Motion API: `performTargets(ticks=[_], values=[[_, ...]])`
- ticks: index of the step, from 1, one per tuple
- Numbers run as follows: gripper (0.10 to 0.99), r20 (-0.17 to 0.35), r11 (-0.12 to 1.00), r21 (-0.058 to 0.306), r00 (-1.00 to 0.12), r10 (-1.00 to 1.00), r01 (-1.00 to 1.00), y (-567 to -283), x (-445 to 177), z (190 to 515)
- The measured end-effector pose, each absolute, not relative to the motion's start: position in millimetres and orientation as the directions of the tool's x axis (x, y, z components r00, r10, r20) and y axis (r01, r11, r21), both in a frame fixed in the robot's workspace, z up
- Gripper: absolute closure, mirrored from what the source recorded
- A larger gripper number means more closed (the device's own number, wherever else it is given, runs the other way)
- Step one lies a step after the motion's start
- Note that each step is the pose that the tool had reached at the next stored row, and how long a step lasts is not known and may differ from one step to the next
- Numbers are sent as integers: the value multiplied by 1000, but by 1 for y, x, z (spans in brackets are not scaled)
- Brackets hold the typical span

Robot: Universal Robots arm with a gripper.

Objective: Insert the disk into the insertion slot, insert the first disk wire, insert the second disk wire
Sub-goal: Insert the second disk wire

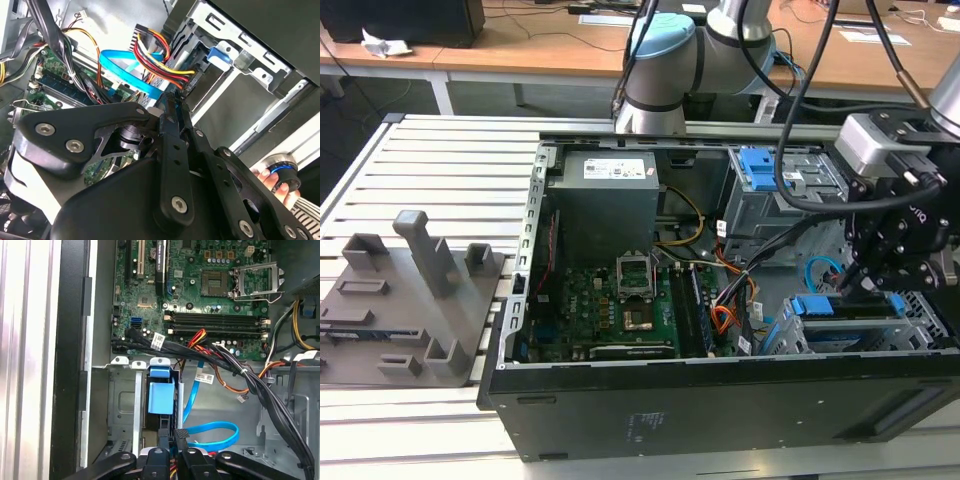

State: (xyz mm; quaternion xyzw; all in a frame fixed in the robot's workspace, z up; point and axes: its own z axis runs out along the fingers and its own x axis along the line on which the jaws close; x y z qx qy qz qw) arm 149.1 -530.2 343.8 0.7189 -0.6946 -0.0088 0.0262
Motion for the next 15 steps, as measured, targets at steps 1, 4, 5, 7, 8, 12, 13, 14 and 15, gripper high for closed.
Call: performTargets(ticks=[1,4,5,7,8,12,13,14,15], values=[[925,24,-32,50,34,-999,-998,-531,149,344],[925,23,-24,50,25,-999,-998,-532,149,343],[925,23,-21,50,22,-999,-999,-532,149,343],[925,24,-18,50,19,-1000,-999,-533,149,343],[925,24,-17,50,18,-1000,-999,-533,149,342],[925,24,-11,50,12,-1000,-999,-534,149,340],[925,24,-10,50,12,-1000,-999,-534,149,340],[925,24,-10,50,11,-1000,-999,-534,149,339],[925,24,-10,50,11,-1000,-999,-534,149,339]])
